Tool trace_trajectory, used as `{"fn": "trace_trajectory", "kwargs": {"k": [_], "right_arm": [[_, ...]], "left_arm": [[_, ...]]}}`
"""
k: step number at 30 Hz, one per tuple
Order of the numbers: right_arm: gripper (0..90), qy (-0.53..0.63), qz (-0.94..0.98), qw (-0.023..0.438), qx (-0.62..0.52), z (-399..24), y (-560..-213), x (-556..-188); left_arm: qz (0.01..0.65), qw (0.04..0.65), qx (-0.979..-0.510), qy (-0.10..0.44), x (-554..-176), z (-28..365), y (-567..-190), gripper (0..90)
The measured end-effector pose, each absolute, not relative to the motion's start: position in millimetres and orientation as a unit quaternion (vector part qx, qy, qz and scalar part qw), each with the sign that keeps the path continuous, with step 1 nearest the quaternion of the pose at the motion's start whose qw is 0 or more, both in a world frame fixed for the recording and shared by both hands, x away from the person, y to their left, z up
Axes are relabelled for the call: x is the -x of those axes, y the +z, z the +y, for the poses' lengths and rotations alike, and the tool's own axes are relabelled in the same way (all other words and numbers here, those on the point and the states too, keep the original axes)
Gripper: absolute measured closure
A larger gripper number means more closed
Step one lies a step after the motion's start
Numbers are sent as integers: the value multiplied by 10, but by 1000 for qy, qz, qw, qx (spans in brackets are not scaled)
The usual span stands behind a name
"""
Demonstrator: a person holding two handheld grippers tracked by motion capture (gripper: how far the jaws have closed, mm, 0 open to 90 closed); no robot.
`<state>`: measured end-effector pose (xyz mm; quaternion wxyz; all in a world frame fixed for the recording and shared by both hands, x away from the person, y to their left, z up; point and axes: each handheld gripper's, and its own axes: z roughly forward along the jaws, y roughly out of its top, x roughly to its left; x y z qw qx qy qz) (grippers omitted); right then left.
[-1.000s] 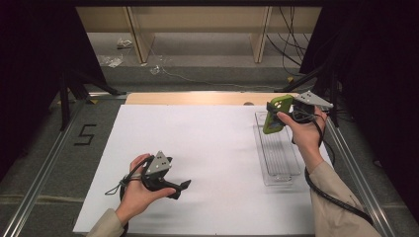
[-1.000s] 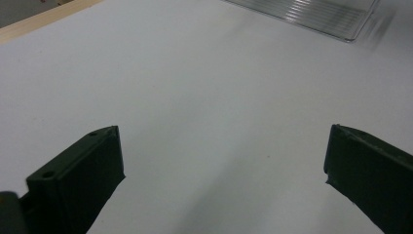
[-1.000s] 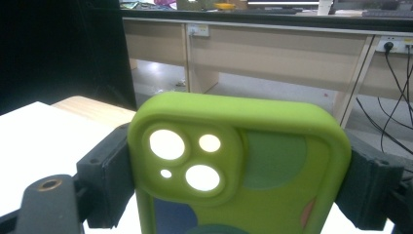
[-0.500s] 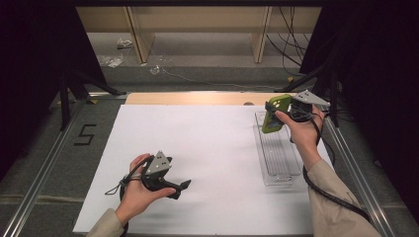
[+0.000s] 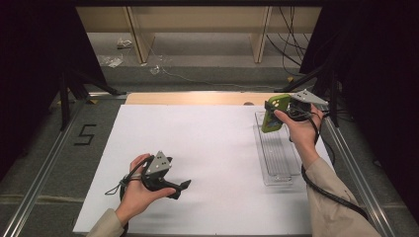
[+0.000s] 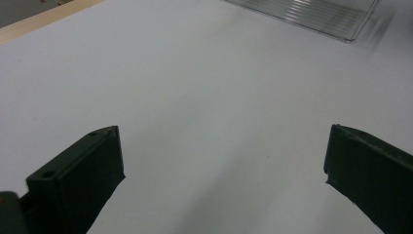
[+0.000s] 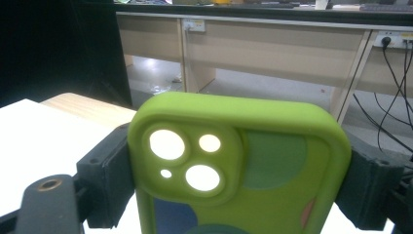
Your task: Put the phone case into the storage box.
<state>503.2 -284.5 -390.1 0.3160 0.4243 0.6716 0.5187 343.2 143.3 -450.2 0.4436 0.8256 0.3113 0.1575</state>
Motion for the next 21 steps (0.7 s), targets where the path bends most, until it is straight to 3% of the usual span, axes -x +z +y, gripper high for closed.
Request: {"fn": "trace_trajectory", "kwargs": {"k": [21], "right_arm": [[166,507,672,320,-435,-2817,-3918,-5107]], "left_arm": [[312,444,-825,158,-3434,1430,-4504,4]]}}
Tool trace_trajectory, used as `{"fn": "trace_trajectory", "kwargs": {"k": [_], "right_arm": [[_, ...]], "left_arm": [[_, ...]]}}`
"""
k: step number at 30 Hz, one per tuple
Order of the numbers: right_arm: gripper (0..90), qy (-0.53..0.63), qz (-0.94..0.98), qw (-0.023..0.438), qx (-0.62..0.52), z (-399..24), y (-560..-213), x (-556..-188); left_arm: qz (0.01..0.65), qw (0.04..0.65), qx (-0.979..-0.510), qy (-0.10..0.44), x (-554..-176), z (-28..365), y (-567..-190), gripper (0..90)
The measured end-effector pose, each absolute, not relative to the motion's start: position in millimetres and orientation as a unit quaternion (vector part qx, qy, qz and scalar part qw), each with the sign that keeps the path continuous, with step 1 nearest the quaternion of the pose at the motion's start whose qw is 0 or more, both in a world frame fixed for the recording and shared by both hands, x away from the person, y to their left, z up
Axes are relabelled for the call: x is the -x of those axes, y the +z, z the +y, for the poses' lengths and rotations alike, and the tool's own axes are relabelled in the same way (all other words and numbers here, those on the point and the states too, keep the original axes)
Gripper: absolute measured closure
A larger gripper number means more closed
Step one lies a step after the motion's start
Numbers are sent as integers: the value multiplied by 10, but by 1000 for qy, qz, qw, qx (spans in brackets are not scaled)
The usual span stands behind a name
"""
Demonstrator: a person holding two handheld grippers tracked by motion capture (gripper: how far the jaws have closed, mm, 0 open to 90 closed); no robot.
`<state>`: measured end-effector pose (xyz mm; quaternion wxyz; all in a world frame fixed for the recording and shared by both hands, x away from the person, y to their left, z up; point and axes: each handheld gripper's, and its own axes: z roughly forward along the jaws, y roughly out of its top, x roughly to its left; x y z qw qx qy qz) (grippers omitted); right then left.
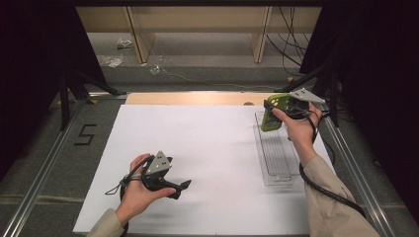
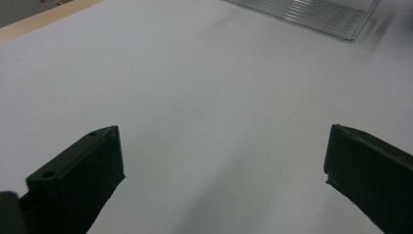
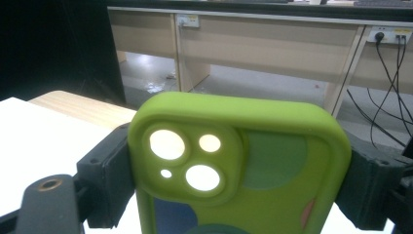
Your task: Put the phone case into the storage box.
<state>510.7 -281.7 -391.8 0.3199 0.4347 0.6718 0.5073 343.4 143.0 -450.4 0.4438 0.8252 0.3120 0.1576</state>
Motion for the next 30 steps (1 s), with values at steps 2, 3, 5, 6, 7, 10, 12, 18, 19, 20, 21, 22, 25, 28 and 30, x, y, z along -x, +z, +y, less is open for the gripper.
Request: {"fn": "trace_trajectory", "kwargs": {"k": [2,3,5,6,7,10,12,18,19,20,21,22,25,28,30], "right_arm": [[166,506,671,320,-437,-2811,-3924,-5116],[166,505,672,320,-437,-2809,-3924,-5118],[166,505,672,320,-437,-2797,-3927,-5128],[166,505,672,321,-437,-2791,-3926,-5132],[167,503,672,321,-437,-2785,-3923,-5134],[166,502,673,323,-437,-2778,-3918,-5144],[166,502,672,322,-439,-2784,-3920,-5154],[166,498,672,321,-445,-2787,-3958,-5190],[166,497,671,321,-446,-2788,-3962,-5196],[166,497,671,322,-447,-2788,-3965,-5201],[166,495,671,323,-448,-2789,-3968,-5206],[166,494,671,323,-449,-2788,-3971,-5211],[166,492,671,323,-451,-2785,-3984,-5228],[166,491,670,322,-454,-2781,-3992,-5247],[166,488,670,323,-456,-2777,-3995,-5261]], "left_arm": [[312,444,-825,157,-3434,1432,-4500,4],[312,444,-825,158,-3433,1431,-4498,4],[312,445,-824,158,-3429,1430,-4493,4],[312,445,-824,158,-3428,1430,-4491,4],[312,445,-824,159,-3428,1430,-4489,4],[313,446,-823,158,-3429,1432,-4491,4],[313,447,-823,157,-3431,1431,-4493,4],[313,446,-824,157,-3433,1427,-4490,4],[313,446,-824,157,-3434,1426,-4491,4],[313,446,-824,157,-3434,1425,-4491,4],[313,446,-824,156,-3434,1423,-4493,3],[312,447,-824,156,-3435,1422,-4496,4],[312,447,-824,156,-3434,1420,-4493,4],[312,447,-824,157,-3434,1418,-4493,4],[311,447,-824,156,-3434,1415,-4496,4]]}}
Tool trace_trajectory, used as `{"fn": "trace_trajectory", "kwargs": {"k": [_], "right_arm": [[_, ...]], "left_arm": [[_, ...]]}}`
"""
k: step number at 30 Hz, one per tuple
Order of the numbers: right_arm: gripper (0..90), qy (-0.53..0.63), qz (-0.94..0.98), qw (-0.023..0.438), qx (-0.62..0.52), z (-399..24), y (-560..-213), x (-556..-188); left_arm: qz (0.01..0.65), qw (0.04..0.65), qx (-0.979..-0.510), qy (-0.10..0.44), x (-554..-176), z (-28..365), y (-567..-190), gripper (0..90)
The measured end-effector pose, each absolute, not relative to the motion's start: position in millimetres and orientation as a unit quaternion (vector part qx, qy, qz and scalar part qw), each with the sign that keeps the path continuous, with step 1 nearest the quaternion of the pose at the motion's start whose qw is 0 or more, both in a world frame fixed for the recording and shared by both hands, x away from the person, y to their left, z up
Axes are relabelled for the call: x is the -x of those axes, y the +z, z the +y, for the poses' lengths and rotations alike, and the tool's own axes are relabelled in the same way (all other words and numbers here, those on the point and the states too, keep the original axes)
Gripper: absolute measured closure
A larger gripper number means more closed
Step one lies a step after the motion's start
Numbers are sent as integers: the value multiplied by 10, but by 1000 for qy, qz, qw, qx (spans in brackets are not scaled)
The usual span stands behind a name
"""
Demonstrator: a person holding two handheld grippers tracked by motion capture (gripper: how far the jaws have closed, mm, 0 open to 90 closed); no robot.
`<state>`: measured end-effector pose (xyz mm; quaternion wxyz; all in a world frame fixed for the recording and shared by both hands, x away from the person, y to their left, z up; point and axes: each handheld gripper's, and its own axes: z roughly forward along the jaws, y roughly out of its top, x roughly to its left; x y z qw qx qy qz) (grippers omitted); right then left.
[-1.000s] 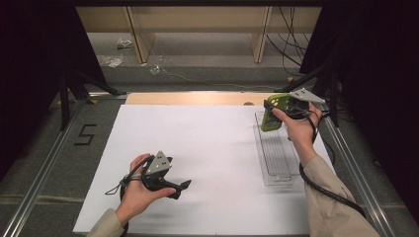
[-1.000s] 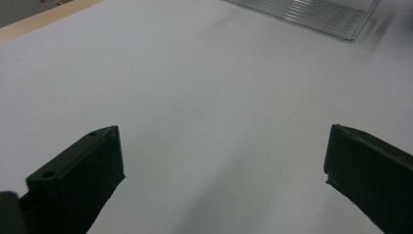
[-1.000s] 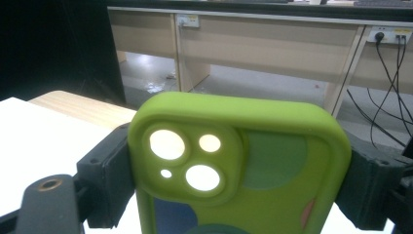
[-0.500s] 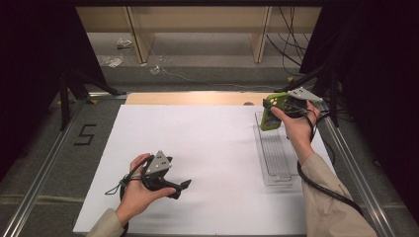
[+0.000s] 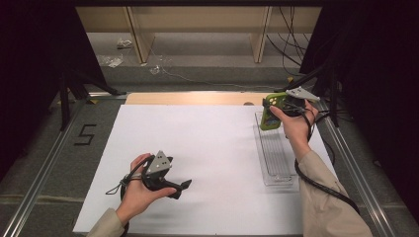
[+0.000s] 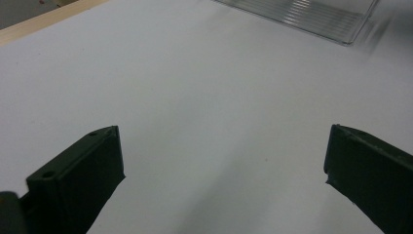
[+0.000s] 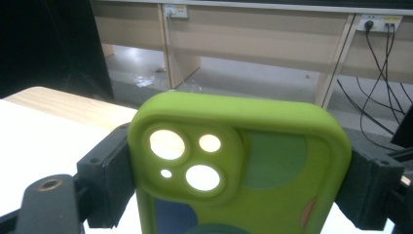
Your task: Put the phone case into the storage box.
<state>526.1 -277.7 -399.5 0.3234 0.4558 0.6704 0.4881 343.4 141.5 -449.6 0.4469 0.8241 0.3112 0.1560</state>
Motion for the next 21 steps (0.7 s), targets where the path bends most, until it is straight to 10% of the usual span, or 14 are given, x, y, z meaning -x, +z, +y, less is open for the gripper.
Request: {"fn": "trace_trajectory", "kwargs": {"k": [21], "right_arm": [[166,467,671,328,-473,-2736,-4089,-5403]], "left_arm": [[310,445,-826,155,-3431,1412,-4498,4]]}}
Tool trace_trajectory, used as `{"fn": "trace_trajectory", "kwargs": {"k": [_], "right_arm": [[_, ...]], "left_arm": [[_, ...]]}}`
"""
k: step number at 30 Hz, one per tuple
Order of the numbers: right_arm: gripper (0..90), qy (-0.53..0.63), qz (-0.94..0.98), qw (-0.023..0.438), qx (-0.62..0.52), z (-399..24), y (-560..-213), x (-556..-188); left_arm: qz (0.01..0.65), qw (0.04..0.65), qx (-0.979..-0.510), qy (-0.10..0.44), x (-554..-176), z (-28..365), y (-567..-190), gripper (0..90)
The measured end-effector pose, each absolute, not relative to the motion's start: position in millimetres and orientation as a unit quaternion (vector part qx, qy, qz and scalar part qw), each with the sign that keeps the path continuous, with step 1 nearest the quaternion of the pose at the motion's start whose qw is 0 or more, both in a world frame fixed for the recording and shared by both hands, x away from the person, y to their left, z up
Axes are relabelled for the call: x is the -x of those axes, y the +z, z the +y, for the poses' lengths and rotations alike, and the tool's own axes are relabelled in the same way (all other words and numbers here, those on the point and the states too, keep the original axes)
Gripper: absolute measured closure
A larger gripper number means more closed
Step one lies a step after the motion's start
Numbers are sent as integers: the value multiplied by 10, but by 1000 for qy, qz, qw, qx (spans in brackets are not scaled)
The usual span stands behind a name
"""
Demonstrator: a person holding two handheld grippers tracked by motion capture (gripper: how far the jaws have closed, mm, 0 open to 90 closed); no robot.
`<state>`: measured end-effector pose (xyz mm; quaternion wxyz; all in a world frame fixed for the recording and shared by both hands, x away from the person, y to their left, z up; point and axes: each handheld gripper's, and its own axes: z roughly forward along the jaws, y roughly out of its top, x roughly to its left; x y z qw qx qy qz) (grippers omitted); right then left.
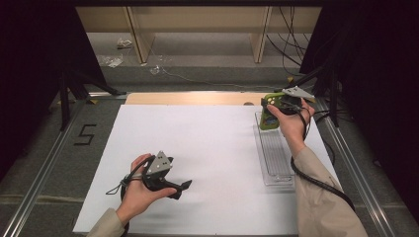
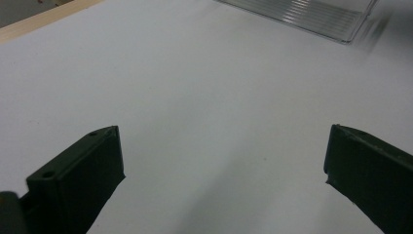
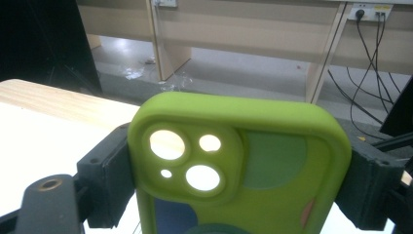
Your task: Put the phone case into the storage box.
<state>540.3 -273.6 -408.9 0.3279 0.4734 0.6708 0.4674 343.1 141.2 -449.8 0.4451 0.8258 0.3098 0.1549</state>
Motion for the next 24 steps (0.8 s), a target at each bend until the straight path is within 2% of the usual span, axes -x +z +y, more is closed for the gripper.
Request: {"fn": "trace_trajectory", "kwargs": {"k": [24], "right_arm": [[166,451,670,336,-484,-2676,-4098,-5512]], "left_arm": [[310,446,-825,155,-3430,1411,-4501,4]]}}
